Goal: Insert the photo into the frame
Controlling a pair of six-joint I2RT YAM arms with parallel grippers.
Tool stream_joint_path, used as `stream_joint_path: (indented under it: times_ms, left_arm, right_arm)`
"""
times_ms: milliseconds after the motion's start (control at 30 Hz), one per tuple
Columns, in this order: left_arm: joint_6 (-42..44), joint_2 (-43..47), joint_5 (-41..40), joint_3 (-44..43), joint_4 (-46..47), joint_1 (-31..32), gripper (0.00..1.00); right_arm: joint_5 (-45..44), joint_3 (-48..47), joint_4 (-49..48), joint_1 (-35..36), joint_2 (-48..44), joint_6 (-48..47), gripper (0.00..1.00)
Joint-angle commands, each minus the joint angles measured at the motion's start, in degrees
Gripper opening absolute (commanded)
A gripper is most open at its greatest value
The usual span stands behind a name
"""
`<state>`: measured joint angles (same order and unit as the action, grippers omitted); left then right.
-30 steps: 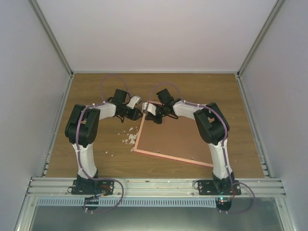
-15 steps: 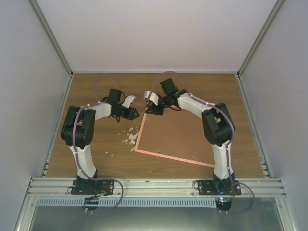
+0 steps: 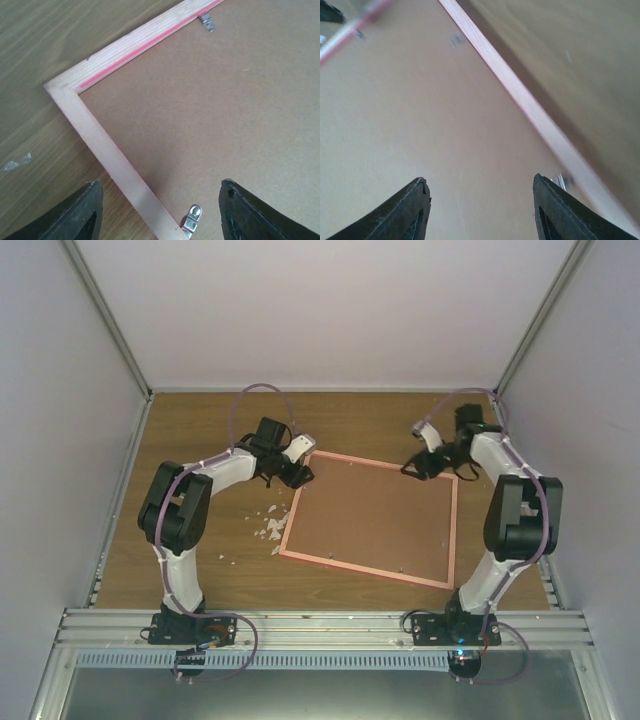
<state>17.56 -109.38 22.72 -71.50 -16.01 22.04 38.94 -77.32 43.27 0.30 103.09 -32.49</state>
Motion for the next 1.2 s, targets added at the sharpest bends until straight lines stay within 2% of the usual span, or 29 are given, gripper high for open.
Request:
stream_joint_path:
  times_ms: [0,333,467,633,900,1167]
  left_arm:
    - [-1.1,-2.5,-5.4,-1.2,1.5,0.4,0.65]
    - [-0.7,-5.5,-9.1,-2.8,0.7,0.6,0.63]
    - [-0.6,-6.1,-11.0,-2.2,0.7,0.5,0.61]
    - [-1.0,-6.0,-12.9,-1.8,0.2,0.2,0.57]
    - [-0.3,-3.4,-14.9,0.5,-0.9,-4.2,0.53]
    - [1.5,-1.6,-15.1,1.6,-4.1,-11.8,0.51]
  right_arm:
    - [-3.1,4.2,9.0,-7.1,-4.0,0.8,0.58]
    - [-11.0,11.1,12.9,-19.0,-5.0,-1.4,0.58]
    - [-12.7,12.5,11.6,-19.5,-2.9,-0.6,0.55]
    - [-9.9,12.7,10.4,-19.1,3.2,1.9,0.51]
    - [-3.7,8.7,10.2,-13.6,9.4,3.9,0.48]
    - [2.8,-0.8,6.5,-2.3,15.2,10.0,0.47]
